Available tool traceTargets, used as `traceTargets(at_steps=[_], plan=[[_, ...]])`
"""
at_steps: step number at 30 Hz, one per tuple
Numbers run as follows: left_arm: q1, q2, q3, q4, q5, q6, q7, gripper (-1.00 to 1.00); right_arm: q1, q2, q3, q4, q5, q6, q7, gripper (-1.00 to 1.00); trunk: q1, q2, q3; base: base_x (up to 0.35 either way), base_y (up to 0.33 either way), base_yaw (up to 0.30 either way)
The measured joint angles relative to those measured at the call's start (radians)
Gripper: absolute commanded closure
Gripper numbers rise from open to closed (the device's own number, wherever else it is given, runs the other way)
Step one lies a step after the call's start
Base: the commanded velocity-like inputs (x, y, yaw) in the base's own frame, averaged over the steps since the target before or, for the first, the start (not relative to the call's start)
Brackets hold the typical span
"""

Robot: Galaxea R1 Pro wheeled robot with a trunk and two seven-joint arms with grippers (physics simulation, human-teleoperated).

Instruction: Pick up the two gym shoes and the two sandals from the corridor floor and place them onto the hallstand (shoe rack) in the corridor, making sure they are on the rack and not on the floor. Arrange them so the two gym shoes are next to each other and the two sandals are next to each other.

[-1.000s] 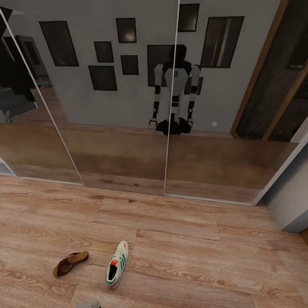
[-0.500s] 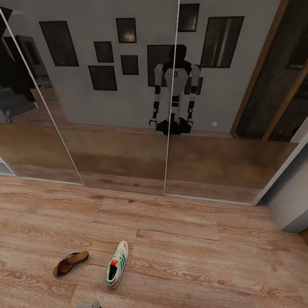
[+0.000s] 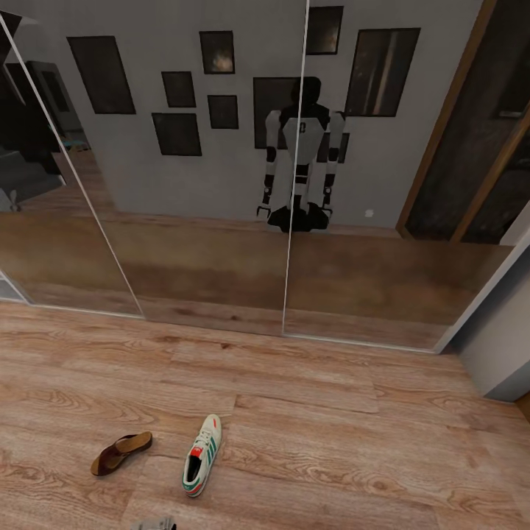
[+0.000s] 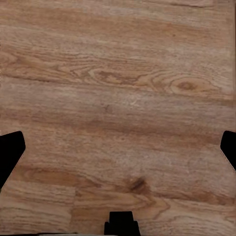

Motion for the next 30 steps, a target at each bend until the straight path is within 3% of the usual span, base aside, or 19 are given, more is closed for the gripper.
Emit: traceTargets(at_steps=[5, 11, 17, 24, 30], plan=[[-0.010, -0.001, -0.003, -0.006, -0.003, 0.009, -0.002, -1.00, 0.000, -0.006, -0.002, -0.052, 0.000, 0.000, -0.001, -1.00, 0.000, 0.000, 0.000, 0.000, 0.000, 0.000], [-0.076, -0.004, -0.008, -0.011, -0.007, 0.022, -0.003, -1.00, 0.000, -0.010, -0.003, -0.169, 0.000, 0.004, 0.000, -1.00, 0.000, 0.000, 0.000, 0.000, 0.000, 0.000], [-0.146, -0.006, -0.015, -0.010, -0.009, 0.099, -0.003, -1.00, 0.000, -0.012, -0.004, -0.296, 0.001, 0.021, 0.002, -1.00, 0.000, 0.000, 0.000, 0.000, 0.000, 0.000], [-0.206, -0.013, -0.024, -0.019, -0.009, 0.226, -0.004, -1.00, -0.001, -0.013, -0.004, -0.430, 0.001, 0.114, 0.003, -1.00, 0.000, 0.000, 0.000, 0.000, 0.000, 0.000], [-0.247, -0.016, -0.051, -0.020, -0.008, 0.269, -0.004, -1.00, -0.002, -0.013, -0.004, -0.501, 0.001, 0.199, 0.005, -1.00, 0.000, 0.000, 0.000, 0.000, 0.000, 0.000]])
